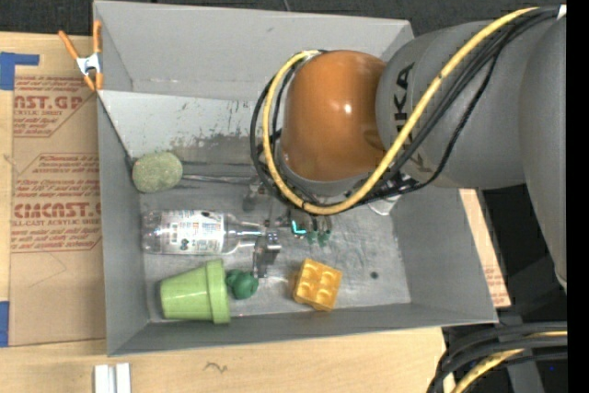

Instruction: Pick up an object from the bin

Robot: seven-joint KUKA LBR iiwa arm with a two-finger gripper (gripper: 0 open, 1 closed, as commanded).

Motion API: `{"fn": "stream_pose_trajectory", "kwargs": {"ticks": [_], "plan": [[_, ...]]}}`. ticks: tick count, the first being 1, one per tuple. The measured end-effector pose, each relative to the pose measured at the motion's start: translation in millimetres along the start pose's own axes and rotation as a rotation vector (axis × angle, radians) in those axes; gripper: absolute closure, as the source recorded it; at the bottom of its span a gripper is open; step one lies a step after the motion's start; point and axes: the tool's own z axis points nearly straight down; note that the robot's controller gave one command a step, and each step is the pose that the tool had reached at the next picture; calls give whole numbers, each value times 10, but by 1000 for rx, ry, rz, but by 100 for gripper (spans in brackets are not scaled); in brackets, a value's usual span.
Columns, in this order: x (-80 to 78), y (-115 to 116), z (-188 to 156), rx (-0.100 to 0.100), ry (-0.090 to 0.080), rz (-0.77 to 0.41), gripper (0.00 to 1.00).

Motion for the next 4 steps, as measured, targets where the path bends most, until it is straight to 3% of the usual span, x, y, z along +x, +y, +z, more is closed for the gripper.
{"fn": "stream_pose_trajectory", "kwargs": {"ticks": [1, 2, 3, 4], "plan": [[-19, -6, -36, -1, -7, 2, 0], [-288, 360, 567, -2, -15, -38, 0], [-393, 597, 762, 2, 1, -139, 0], [-427, 662, 519, -1, -11, -175, 0]]}}
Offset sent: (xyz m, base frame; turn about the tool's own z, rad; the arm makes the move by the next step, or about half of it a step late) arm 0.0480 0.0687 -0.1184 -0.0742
